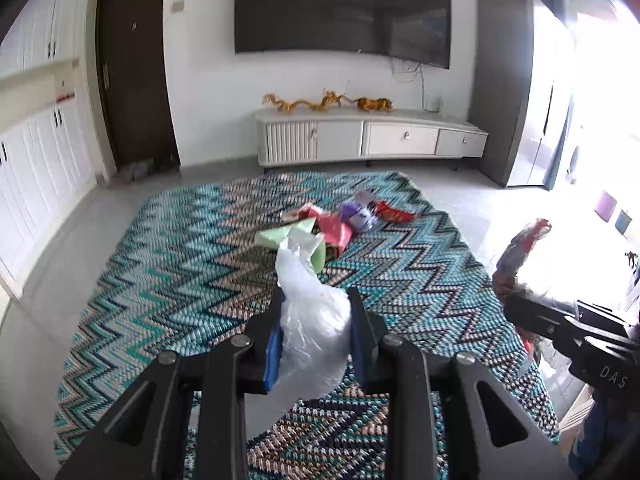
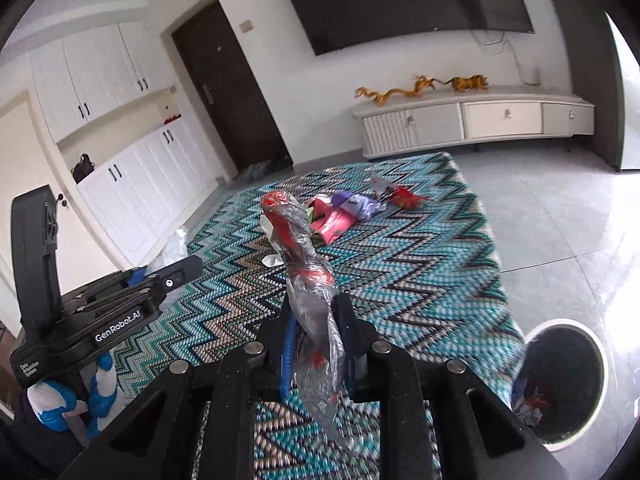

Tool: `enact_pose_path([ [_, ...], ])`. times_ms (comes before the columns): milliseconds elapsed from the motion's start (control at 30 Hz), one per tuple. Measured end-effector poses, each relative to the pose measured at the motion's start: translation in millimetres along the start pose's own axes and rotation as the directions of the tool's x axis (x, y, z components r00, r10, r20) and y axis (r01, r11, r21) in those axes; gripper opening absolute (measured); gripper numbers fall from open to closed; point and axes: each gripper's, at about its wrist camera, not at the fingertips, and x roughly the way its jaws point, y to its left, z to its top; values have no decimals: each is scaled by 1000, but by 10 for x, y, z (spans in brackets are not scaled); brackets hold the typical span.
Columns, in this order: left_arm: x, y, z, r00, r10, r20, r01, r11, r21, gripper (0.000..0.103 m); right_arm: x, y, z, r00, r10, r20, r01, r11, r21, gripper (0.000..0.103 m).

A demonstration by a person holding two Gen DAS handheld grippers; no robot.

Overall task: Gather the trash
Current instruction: 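Carry both held plastics over to the trash bin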

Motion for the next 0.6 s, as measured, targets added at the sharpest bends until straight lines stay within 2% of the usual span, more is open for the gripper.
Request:
enact_pose_path([
  [233, -368, -161, 4, 997, 10, 76, -14, 998, 53, 27, -291, 41, -108, 999, -29, 38, 28, 1000, 9, 18],
  [600, -641, -327, 15, 992, 0, 126, -11, 996, 88, 27, -624, -29, -186, 993, -70, 97, 68, 997, 25, 18],
])
